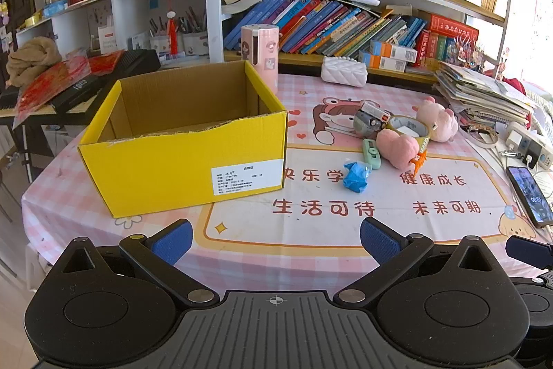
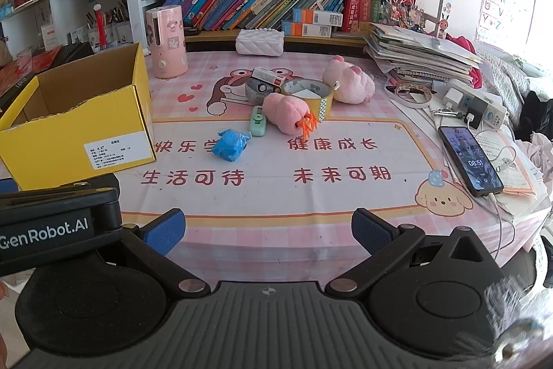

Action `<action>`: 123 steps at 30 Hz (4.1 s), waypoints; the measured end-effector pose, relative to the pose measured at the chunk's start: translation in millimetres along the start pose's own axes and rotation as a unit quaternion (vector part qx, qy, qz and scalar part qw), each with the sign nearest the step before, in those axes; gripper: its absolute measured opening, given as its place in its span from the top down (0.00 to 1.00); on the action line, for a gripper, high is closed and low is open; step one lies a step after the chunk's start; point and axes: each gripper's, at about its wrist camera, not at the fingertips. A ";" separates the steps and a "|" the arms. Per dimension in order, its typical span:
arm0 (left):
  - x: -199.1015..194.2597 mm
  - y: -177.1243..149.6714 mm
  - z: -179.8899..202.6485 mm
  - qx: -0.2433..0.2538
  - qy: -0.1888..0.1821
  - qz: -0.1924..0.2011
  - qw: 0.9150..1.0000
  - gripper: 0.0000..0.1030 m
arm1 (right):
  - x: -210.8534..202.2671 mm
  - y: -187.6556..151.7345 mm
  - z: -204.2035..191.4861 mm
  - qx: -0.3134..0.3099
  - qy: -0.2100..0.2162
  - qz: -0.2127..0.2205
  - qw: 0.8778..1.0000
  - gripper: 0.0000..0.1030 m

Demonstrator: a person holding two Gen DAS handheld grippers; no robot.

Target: Organize objects

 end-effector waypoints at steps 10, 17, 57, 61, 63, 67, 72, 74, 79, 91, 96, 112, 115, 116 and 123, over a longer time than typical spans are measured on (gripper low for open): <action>-0.2 0.5 0.5 0.000 0.000 -0.002 1.000 0.00 | -1.0 -0.1 -0.6 0.000 0.000 -0.002 1.000 0.00; 0.5 0.9 1.2 0.000 0.001 -0.002 1.000 0.00 | 2.4 0.4 0.6 -0.001 -0.001 -0.001 1.000 0.00; 2.1 17.4 9.1 0.008 -0.007 0.009 1.000 0.00 | -0.4 12.4 4.8 -0.007 -0.009 0.009 1.000 0.00; 7.0 20.2 10.3 0.010 -0.008 0.011 1.000 0.00 | 4.2 17.0 6.6 -0.007 -0.013 0.007 1.000 0.00; 8.6 22.0 11.2 0.012 -0.008 0.018 1.000 0.00 | 7.5 19.7 8.8 -0.004 -0.014 0.006 1.000 0.00; 12.0 26.1 17.2 0.022 -0.007 0.032 0.999 0.00 | 14.3 25.4 16.9 0.005 -0.014 0.005 1.000 0.00; 23.3 36.6 30.2 0.019 0.005 0.030 0.999 0.00 | 28.3 37.5 32.4 0.010 -0.019 0.002 1.000 0.00; 29.3 40.8 35.6 0.012 0.009 0.027 1.000 0.00 | 35.2 43.9 40.3 0.010 -0.021 0.000 1.000 0.00; 45.9 49.6 43.2 -0.019 0.004 0.007 1.000 0.00 | 54.8 59.9 57.7 0.004 -0.017 -0.010 1.000 0.00; 83.5 60.8 70.1 -0.040 0.034 -0.027 0.998 0.00 | 109.5 109.6 100.3 -0.029 0.010 -0.021 0.999 0.17; 91.5 61.0 81.8 -0.055 0.050 -0.038 0.997 0.00 | 135.0 127.4 110.1 -0.055 0.029 -0.038 0.997 0.35; 112.9 64.4 102.6 -0.068 0.092 -0.067 0.991 0.00 | 176.6 152.0 81.3 -0.223 0.112 -0.003 0.968 0.43; 117.2 67.6 107.0 -0.059 0.097 -0.072 0.991 0.00 | 190.6 153.2 73.5 -0.243 0.117 -0.023 0.963 0.50; 118.3 68.5 108.4 -0.056 0.098 -0.072 0.991 0.00 | 196.1 154.1 71.8 -0.247 0.112 -0.032 0.962 0.52; 132.3 77.7 115.4 -0.045 0.093 -0.085 0.991 0.00 | 206.1 159.9 79.6 -0.236 0.141 -0.055 0.960 0.56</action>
Point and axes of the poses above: each gripper's, at about its wrist camera, not at the fingertips, and x roughly the way its jaws point, z to its right, y to its top, and after that the axes turned 10 degrees about -z, right-handed
